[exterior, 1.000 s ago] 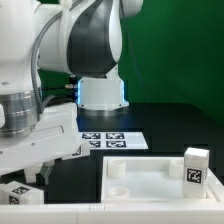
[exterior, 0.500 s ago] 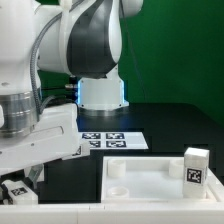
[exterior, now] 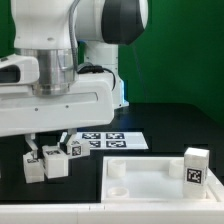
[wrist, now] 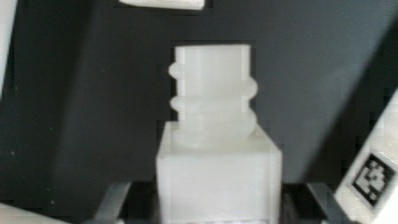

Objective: Assemble square table

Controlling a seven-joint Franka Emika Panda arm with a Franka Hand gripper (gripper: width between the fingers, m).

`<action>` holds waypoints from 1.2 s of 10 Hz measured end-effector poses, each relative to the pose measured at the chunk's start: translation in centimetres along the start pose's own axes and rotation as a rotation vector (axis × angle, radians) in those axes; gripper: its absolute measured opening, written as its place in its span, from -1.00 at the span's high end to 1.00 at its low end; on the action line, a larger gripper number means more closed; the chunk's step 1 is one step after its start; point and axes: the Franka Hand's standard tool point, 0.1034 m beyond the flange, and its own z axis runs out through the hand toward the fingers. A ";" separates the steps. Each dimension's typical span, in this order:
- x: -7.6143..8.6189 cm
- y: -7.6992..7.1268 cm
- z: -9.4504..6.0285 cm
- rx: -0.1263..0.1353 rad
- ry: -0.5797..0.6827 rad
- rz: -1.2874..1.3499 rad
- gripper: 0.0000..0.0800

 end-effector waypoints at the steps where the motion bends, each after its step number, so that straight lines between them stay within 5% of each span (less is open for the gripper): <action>1: 0.0 0.1 0.1 0.000 -0.001 0.001 0.30; 3: -0.2 -0.3 0.2 0.006 -0.008 0.043 0.30; 6: -4.1 -7.6 -0.9 0.077 -0.124 0.338 0.29; 7: -4.1 -9.5 -1.8 0.064 -0.135 0.357 0.29; 11: -4.2 -9.5 -1.4 0.065 -0.141 0.344 0.29; 12: -4.5 -10.7 -1.2 0.065 -0.156 0.393 0.29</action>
Offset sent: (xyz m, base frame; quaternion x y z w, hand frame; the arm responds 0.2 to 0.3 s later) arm -0.0854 0.0215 0.0128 -0.0110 -0.1636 0.2833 0.9449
